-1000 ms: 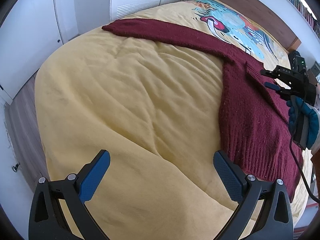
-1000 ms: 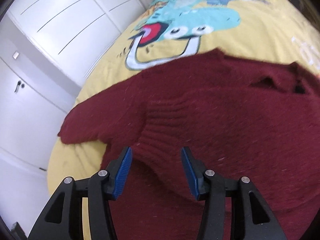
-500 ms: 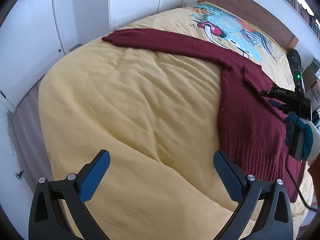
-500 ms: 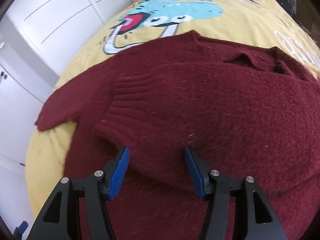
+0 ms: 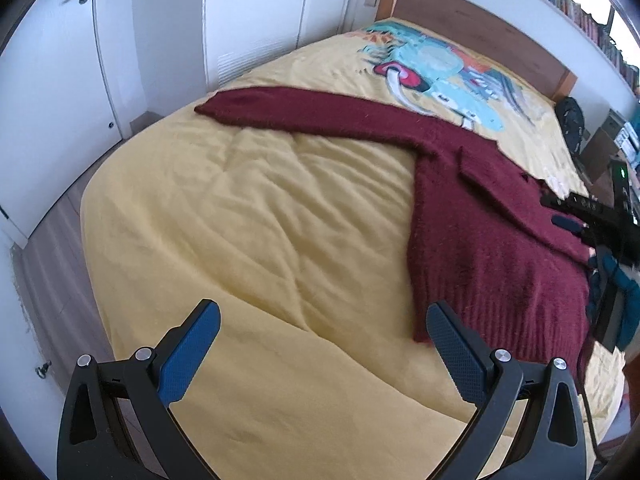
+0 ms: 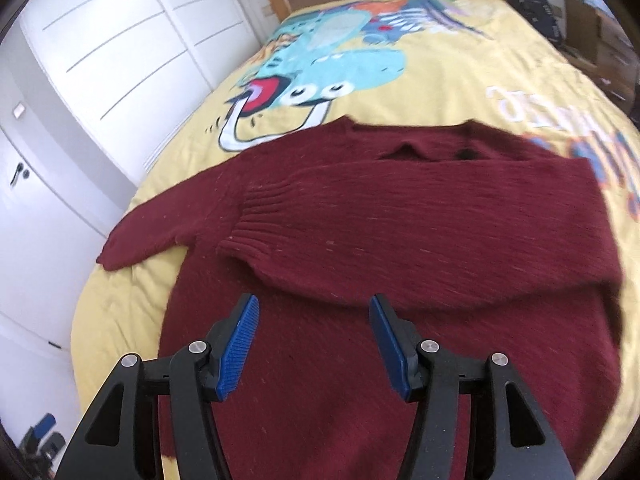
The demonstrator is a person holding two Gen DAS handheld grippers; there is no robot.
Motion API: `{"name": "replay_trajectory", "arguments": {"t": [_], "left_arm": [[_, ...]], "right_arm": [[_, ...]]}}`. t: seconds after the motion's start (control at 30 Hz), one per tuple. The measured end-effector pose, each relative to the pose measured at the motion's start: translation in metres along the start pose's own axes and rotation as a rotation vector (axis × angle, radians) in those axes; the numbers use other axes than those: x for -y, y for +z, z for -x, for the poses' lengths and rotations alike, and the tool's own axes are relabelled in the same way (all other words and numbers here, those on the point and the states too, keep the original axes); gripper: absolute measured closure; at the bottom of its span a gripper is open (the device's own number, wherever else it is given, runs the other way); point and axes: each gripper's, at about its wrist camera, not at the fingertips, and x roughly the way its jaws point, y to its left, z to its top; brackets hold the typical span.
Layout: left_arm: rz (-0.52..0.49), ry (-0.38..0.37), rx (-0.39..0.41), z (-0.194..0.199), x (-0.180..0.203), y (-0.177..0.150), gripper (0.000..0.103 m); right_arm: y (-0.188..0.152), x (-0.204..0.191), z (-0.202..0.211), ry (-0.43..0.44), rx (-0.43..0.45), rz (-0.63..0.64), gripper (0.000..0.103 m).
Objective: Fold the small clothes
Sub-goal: 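Open the right gripper to release the sleeve and withdraw it, then move the left gripper to the other sleeve cuff and grasp it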
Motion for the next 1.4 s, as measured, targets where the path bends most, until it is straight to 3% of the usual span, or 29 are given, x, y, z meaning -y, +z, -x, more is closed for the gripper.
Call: {"name": "replay_trajectory", "arguments": {"t": [0.33, 0.63, 0.93, 1.4], "left_arm": [[-0.053, -0.051, 0.077, 0.037, 0.008, 0.004, 0.001], [-0.071, -0.078, 0.129, 0.053, 0.003, 0.013, 0.001], [-0.054, -0.103, 0.164, 0.053, -0.006, 0.029, 0.001], [-0.039, -0.094, 0.106, 0.007, -0.038, 0.069, 0.001]], "right_arm": [[-0.055, 0.03, 0.087, -0.083, 0.08, -0.038, 0.043], [-0.107, 0.046, 0.134, -0.136, 0.105, -0.072, 0.043], [-0.131, 0.059, 0.16, -0.175, 0.125, -0.123, 0.043], [-0.137, 0.077, 0.154, -0.223, 0.113, -0.211, 0.043]]}}
